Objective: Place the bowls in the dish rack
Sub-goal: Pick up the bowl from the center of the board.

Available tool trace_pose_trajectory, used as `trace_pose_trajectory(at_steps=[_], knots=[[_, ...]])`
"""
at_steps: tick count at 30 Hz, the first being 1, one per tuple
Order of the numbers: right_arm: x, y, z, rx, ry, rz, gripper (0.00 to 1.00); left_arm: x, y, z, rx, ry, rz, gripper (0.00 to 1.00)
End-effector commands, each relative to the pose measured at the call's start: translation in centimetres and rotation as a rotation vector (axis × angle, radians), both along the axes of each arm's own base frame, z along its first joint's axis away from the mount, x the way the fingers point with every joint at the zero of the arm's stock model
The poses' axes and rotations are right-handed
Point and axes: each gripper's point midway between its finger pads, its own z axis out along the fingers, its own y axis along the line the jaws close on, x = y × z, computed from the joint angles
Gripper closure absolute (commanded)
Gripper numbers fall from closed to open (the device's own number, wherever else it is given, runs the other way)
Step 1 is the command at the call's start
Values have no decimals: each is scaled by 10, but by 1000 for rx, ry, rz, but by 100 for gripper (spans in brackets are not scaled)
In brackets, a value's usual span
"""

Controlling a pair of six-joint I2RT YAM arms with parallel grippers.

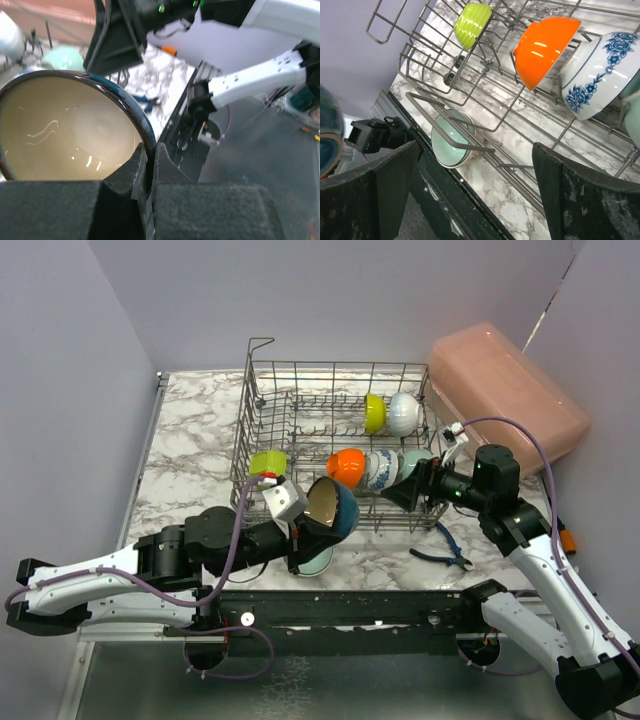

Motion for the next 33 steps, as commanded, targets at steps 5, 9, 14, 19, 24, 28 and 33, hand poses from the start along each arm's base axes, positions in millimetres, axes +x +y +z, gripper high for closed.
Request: trace_pose_trajectory(at_steps=[5, 9, 14, 19, 24, 28, 33], knots=[[4, -5, 15, -3, -35, -41, 0, 32, -24, 67, -154, -244, 114, 100], [5, -6, 11, -16, -32, -44, 0, 62, -34, 57, -59, -305, 229, 100], [7, -8, 9, -35, -30, -55, 0, 107, -48, 47, -35, -279, 199, 100], [8, -9, 6, -45, -24, -61, 0, 150, -52, 40, -44, -255, 153, 100], [9, -8, 9, -37, -24, -58, 0, 192, -53, 32, -58, -257, 124, 100], [12, -4, 14, -30, -25, -42, 0, 213, -48, 16, -100, -367, 148, 100], [19, 2, 22, -18, -37, -22, 0, 220, -29, -6, -108, -352, 170, 100]])
